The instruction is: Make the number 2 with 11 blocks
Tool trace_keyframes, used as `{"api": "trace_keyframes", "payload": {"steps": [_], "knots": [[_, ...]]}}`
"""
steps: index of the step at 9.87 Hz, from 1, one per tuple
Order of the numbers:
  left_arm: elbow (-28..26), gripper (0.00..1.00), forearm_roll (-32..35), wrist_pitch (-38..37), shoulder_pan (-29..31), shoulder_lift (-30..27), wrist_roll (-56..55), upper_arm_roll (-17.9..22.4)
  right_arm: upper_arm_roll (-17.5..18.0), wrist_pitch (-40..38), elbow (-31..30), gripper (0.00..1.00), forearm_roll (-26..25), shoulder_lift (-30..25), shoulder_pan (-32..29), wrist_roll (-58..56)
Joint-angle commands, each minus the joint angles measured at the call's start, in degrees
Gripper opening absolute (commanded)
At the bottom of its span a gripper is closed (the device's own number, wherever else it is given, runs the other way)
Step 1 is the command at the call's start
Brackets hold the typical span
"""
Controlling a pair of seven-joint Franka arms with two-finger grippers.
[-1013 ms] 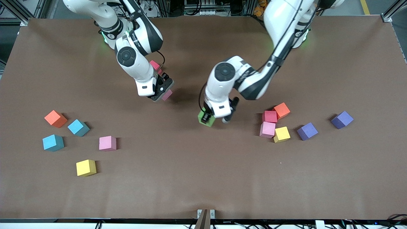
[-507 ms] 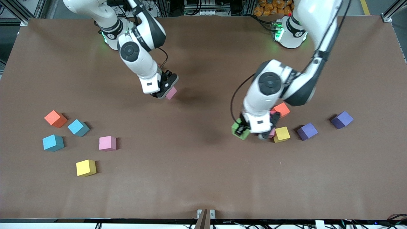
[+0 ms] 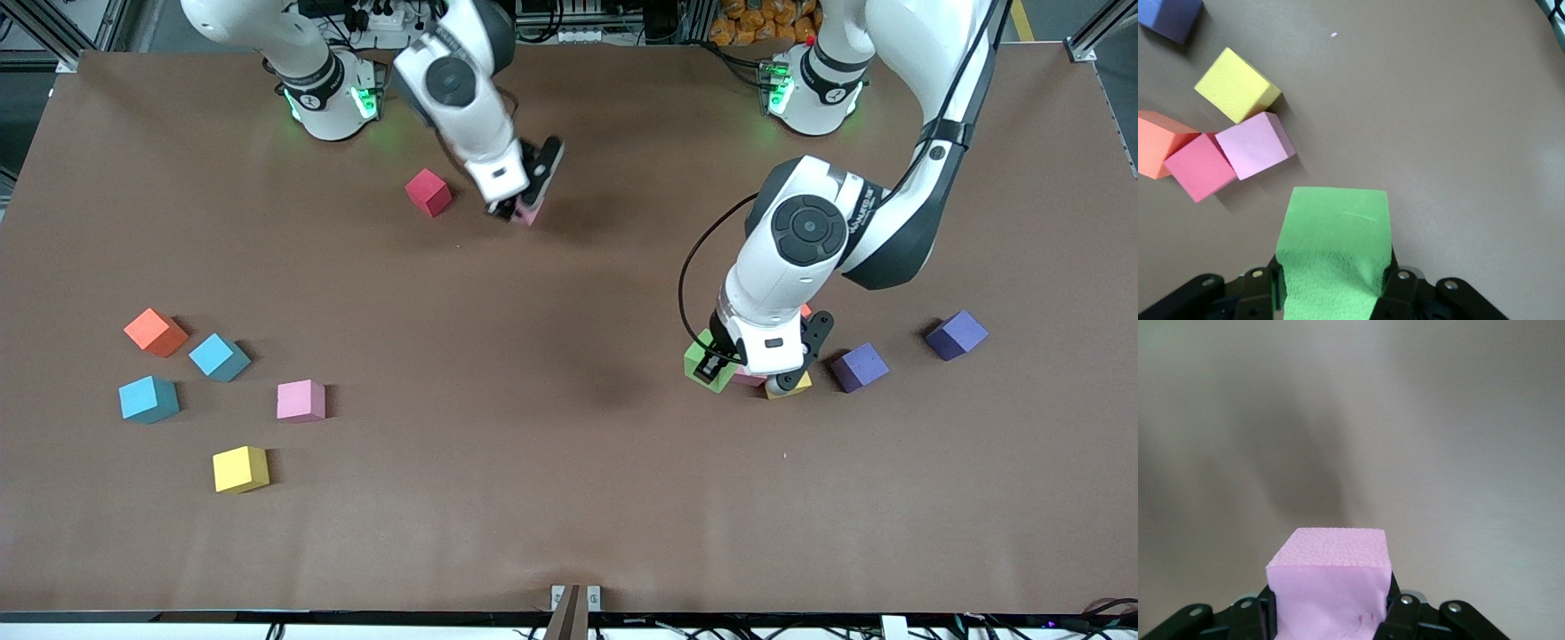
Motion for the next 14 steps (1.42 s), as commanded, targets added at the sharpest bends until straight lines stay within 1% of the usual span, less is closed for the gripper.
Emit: {"api": "trace_keyframes", "payload": {"steps": [1,3,4,5,8,10,13,14], "knots": [[-1.34,0.00,-0.08,-3.44,2.88,-3.03,2.79,-0.85,-0.72,0.81,-1.38,0.25,-1.51,0.70,8.37,7.41],[-1.52,0.00,-3.15,-5.56,4.63,-4.00,5.17,-0.76,-0.64,3.61,-1.29,0.25,-8.60,3.60,12.17,15.58],[-1.52,0.00,-3.94,-6.00,4.82,-4.35,5.17,-0.85,-0.55,5.02,-0.85,0.25,-14.21,4.75,12.27,16.14],[-1.52,0.00,-4.04,-6.70,4.82,-4.53,5.09,-0.85,-0.55,7.65,-0.85,0.25,-17.22,5.89,12.27,16.15],[-1.60,0.00,-4.13,-8.11,5.00,-4.18,5.00,-0.68,-0.64,15.48,-0.76,0.23,-17.34,10.02,14.20,16.06],[-1.52,0.00,-4.13,-8.91,5.78,-4.09,5.09,-0.68,-0.81,15.84,-0.41,0.23,-17.17,10.21,14.29,15.01],[-1.43,0.00,-4.13,-9.26,5.96,-4.00,5.17,-0.68,-0.81,16.11,4.85,0.23,-16.64,14.50,15.96,20.26],[-1.43,0.00,-4.13,-9.26,6.14,-3.91,5.26,-0.68,-0.81,16.20,5.04,0.23,-16.73,14.86,15.96,20.28]]}}
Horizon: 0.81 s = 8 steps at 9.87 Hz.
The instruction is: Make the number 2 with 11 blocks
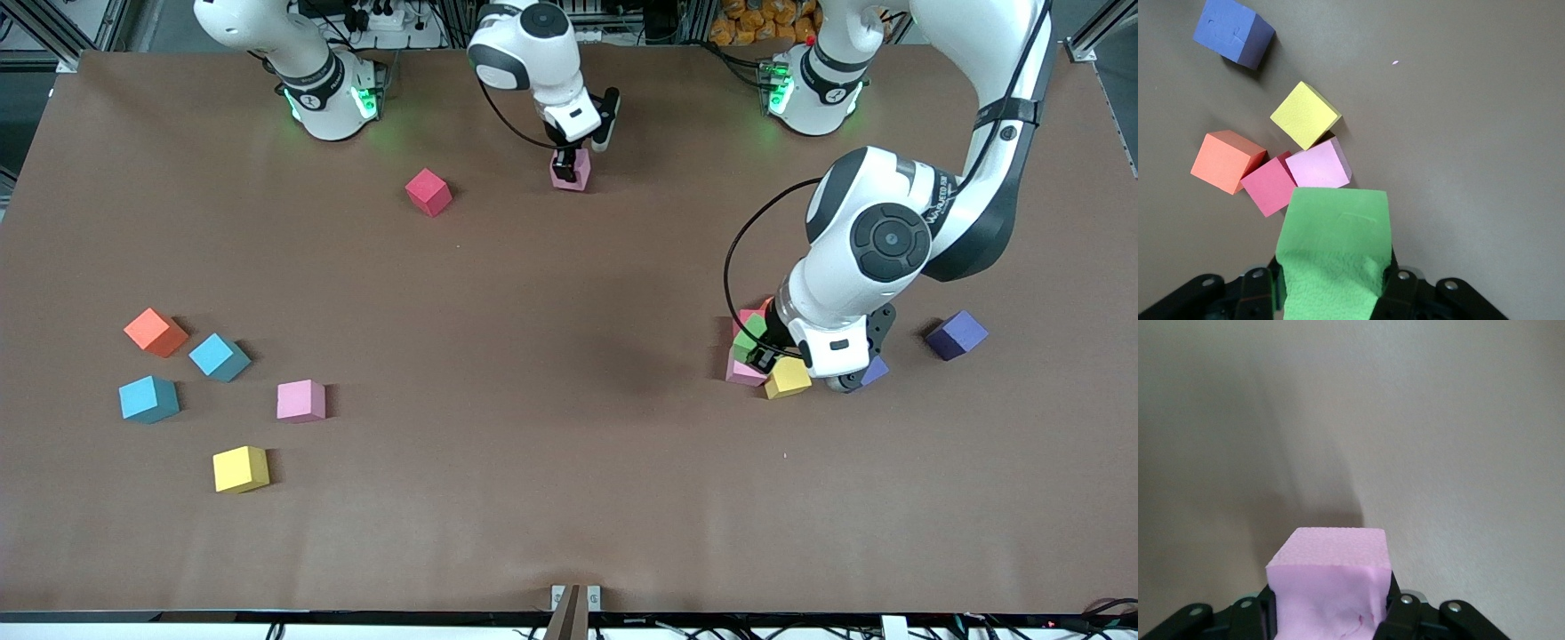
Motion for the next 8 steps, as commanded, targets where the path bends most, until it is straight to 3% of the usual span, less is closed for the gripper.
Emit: {"api": "trace_keyframes", "payload": {"steps": [1,3,4,5,6,8], "knots": [[-0.80,0.00,-1.13,-0.68,0.70,-0.91,1.14,-0.41,-0.73,0.21,2.07,0.23,-0.81,2.22,1.20,2.12],[-0.71,0.00,-1.31,-0.77,0.70,-1.00,0.96,-0.50,-0.73,1.26,2.16,0.29,-0.90,3.10,1.02,2.03],[-0.36,0.00,-3.14,-0.77,0.61,-1.09,0.96,-0.50,-0.73,1.53,2.42,0.39,-1.25,3.54,1.02,2.03],[-0.36,0.00,-3.59,-0.77,0.70,-1.52,1.14,-0.50,-0.73,1.44,3.38,0.86,-0.99,4.07,1.11,2.12],[-0.36,0.00,-3.60,-0.77,0.70,-1.62,1.14,-0.50,-0.73,1.44,3.56,1.00,-0.90,4.24,1.19,2.64],[-0.27,0.00,-3.60,-0.77,0.70,-1.70,1.14,-0.50,-0.73,1.00,4.18,1.00,-0.90,4.07,1.11,2.74]]}}
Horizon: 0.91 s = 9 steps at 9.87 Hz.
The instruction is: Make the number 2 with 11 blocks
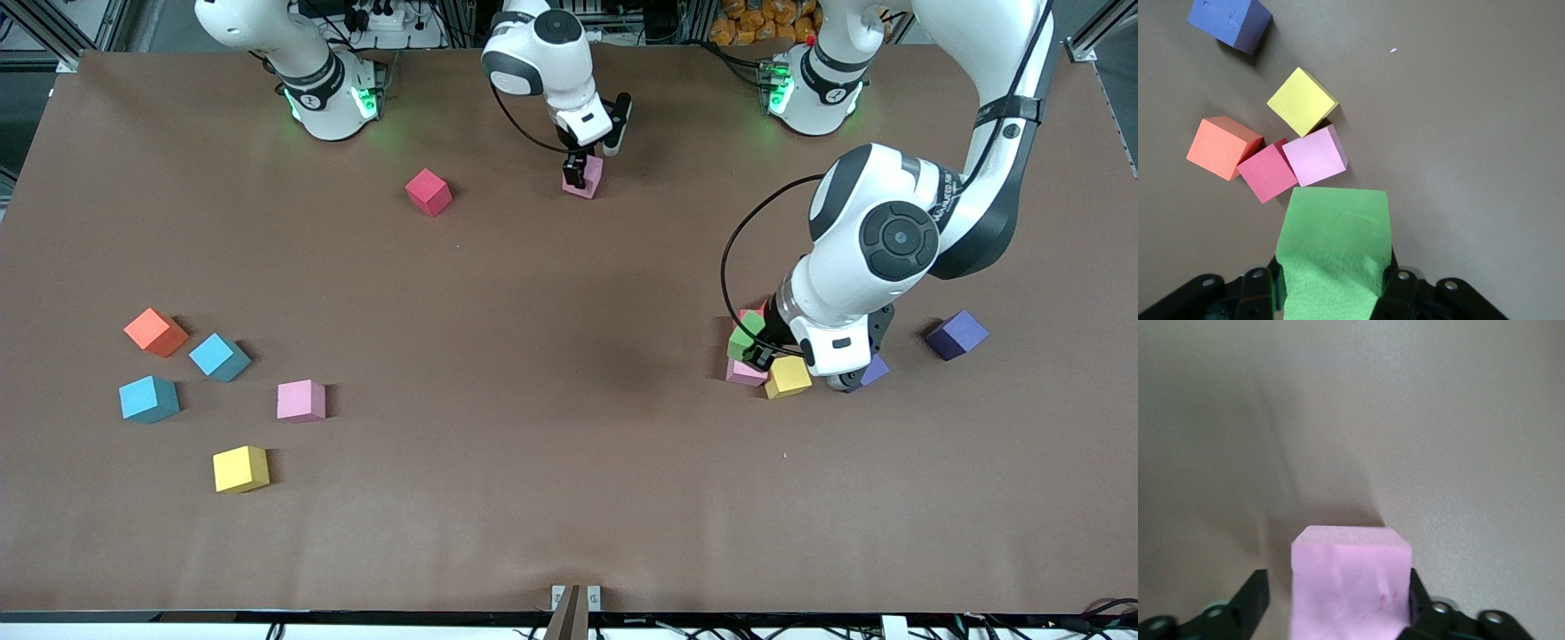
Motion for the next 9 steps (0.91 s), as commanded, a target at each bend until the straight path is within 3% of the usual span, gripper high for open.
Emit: {"api": "trace_keyframes", "payload": {"steps": [1,9], "knots": [[-0.36,0.00,-1.54,-0.59,0.52,-1.09,0.96,-0.46,-0.52,-0.18,1.69,1.00,-0.90,0.71,0.67,1.64],[-0.27,0.00,-2.68,-4.37,0.08,-1.44,1.40,-3.10,-0.52,-2.73,2.48,1.00,-1.69,-0.88,0.85,-0.71]]}}
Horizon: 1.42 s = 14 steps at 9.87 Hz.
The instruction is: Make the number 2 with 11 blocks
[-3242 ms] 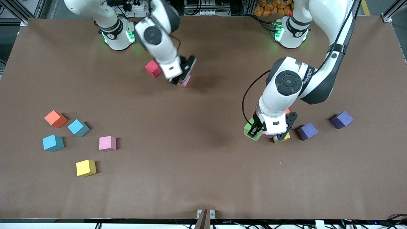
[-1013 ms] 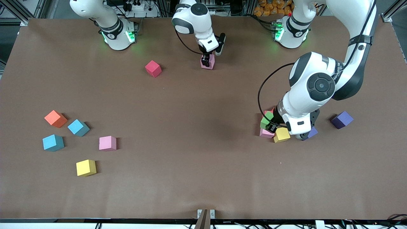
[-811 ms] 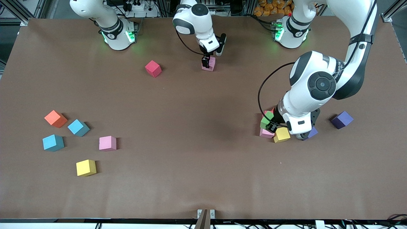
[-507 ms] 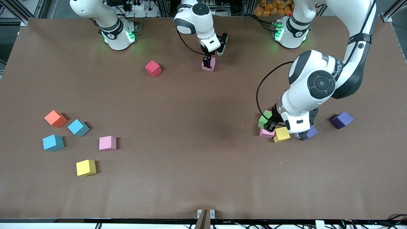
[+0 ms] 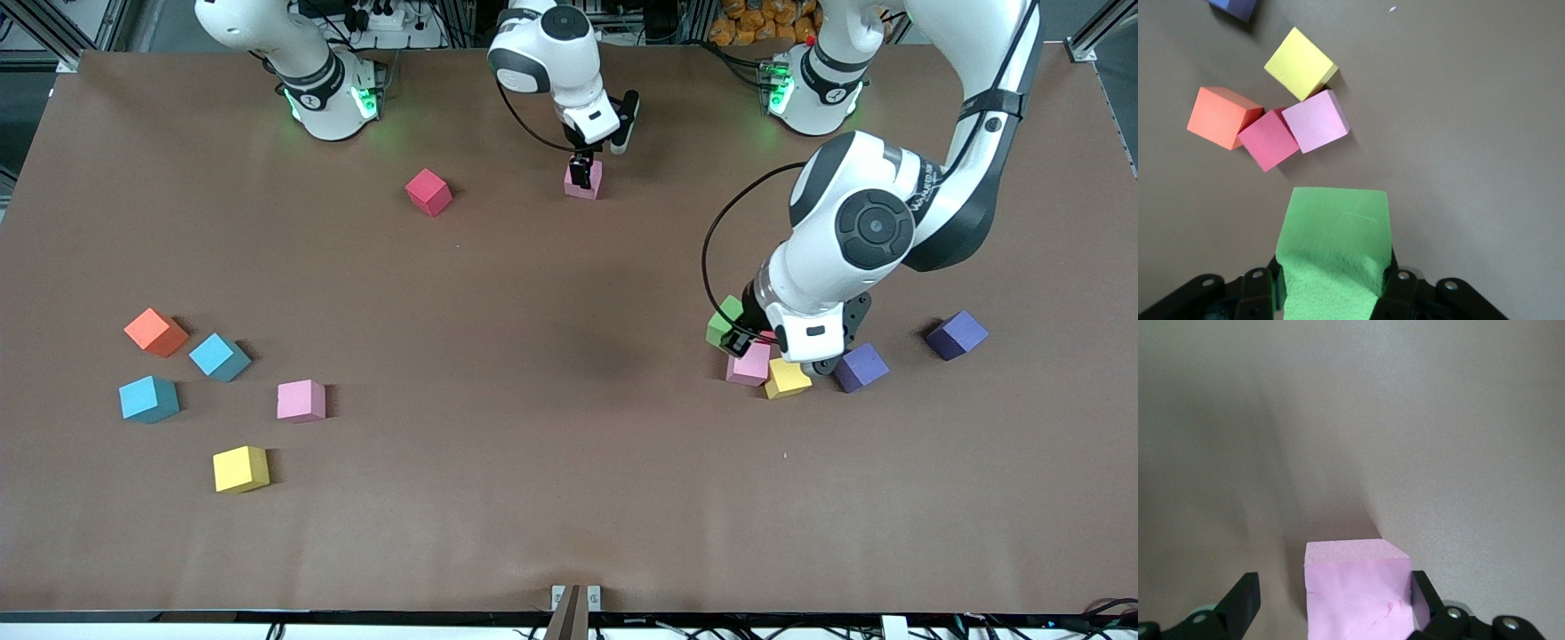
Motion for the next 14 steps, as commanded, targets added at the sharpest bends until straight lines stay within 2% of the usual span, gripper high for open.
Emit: {"api": "trace_keyframes", "payload": {"steps": [1,9,11,12,14], "knots": [[-0.60,0.00,-1.37,-2.34,0.33,-1.29,1.49,-0.30,-0.52,-1.04,0.44,1.00,-1.56,-0.84,0.82,-3.19],[-0.60,0.00,-3.21,-7.96,0.68,-3.66,-2.99,-1.71,-2.72,-0.95,0.35,1.00,-1.91,-1.10,0.64,-14.10],[-0.60,0.00,-4.08,-10.33,0.95,-5.67,-2.47,-1.79,-2.99,-1.12,0.35,1.00,-1.13,-1.45,0.73,-12.81],[-0.78,0.00,-6.53,-11.39,1.82,-6.20,-1.94,-1.79,-2.90,-2.08,0.35,1.00,-1.04,-2.67,0.73,-8.62],[-4.36,0.00,-7.52,-12.10,1.83,-8.39,-1.50,-1.97,-2.81,-8.48,0.88,1.00,-0.77,-5.74,0.55,-6.38]]}}
